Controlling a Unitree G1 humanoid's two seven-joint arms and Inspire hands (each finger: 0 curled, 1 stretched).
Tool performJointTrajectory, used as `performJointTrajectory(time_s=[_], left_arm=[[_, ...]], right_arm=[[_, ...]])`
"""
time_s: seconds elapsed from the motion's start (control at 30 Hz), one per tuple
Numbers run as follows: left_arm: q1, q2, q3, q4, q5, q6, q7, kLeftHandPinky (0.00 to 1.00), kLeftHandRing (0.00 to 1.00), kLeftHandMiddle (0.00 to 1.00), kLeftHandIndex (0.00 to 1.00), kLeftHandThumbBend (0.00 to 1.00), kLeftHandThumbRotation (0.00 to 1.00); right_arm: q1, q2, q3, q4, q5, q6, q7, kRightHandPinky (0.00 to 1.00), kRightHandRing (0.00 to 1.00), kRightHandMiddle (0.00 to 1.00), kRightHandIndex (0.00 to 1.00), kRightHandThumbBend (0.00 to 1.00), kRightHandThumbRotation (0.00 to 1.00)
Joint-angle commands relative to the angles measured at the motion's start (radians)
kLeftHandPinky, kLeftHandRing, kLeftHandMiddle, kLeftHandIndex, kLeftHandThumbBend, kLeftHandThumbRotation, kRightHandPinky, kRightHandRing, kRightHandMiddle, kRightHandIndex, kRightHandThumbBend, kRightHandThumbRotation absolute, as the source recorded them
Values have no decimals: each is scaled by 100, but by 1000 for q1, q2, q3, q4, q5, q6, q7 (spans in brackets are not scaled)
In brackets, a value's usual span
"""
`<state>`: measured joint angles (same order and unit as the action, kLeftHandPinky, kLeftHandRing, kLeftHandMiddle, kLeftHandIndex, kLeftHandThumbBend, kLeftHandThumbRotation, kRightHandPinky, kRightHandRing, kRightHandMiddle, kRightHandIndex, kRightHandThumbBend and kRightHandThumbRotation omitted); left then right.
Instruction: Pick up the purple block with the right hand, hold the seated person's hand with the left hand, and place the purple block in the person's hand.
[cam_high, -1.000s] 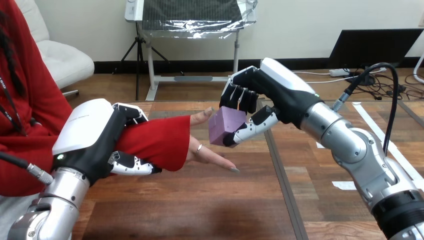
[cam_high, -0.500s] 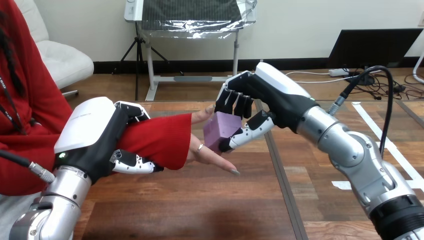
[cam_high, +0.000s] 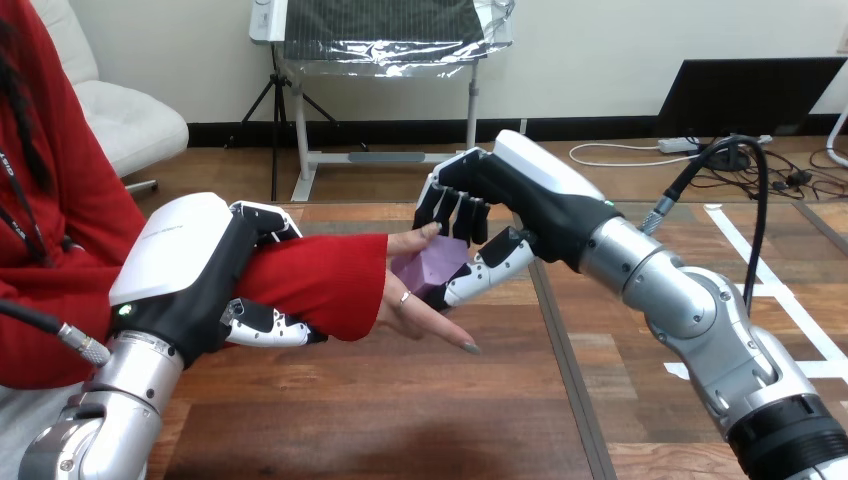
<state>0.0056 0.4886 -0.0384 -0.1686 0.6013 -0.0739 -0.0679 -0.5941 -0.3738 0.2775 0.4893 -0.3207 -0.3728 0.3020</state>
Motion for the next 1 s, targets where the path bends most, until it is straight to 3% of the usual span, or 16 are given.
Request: performJointTrajectory(time_s=[0.0,0.97], left_arm=[[-68,-10,-2,-24,1,-22,25,36,40,44,44,85,0],[-52,-15,-8,-15,4,-19,28,37,41,44,45,85,0]], right_arm=[[-18,17,-9,-48,13,-12,5,34,36,41,44,75,0],[3,36,-23,-106,38,62,40,34,37,42,45,74,0]])
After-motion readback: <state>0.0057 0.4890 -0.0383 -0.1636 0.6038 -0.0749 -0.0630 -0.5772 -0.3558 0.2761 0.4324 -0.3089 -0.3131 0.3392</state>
